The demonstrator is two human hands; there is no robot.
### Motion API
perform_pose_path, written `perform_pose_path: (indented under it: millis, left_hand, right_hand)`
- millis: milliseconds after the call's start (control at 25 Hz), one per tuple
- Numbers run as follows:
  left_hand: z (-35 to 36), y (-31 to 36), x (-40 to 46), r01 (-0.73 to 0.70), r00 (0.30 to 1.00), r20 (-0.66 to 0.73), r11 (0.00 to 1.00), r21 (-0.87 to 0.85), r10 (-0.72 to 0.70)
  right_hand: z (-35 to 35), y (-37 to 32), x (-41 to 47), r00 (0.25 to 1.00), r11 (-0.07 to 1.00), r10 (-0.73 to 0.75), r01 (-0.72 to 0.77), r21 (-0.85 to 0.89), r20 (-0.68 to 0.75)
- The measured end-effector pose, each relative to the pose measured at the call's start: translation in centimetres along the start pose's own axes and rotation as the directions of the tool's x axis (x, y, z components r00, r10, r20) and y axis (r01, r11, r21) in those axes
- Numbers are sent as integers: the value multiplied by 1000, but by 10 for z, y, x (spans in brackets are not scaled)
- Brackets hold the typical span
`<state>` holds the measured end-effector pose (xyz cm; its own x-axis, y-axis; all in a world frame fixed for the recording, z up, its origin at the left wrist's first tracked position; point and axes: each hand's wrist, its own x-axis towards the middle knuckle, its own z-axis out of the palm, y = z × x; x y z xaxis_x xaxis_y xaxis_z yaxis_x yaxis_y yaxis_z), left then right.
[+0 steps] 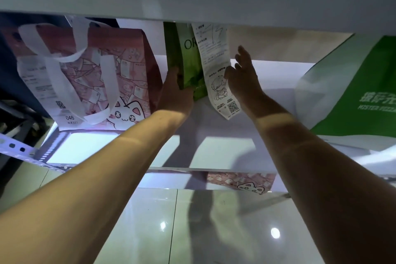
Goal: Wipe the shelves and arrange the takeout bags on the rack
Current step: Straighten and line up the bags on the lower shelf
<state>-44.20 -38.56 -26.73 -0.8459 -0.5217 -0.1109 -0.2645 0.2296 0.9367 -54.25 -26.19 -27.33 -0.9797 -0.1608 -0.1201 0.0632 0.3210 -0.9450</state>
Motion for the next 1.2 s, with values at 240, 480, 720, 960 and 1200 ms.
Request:
perform_pose_path:
  millis: [240, 480, 720, 960, 1200]
  left_hand:
    - [0, 5, -7, -28, 999, 22, 1000, -1, 28]
    - [0, 5, -23, 2, 997, 74, 1000, 11, -3]
    - [14, 16, -50, -18, 986, 167, 999, -37, 24]
    - [16, 12, -68, -10, 987, 159, 1000, 14, 7]
    - [12, 2, -71, 4, 994, 108, 1000, 0, -4]
  right_hand:
    - [7, -10, -1, 999, 999, -44, 43, 9, 15]
    - [-2, 17, -46, 991, 995, -96, 99, 23, -98]
    - [-18, 34, -74, 977, 977, -122, 149, 150, -175]
    - [-34, 30, -97, 974, 966, -127, 163, 198, -186]
    - [-35, 18, -114, 991, 976, -80, 100, 193, -106]
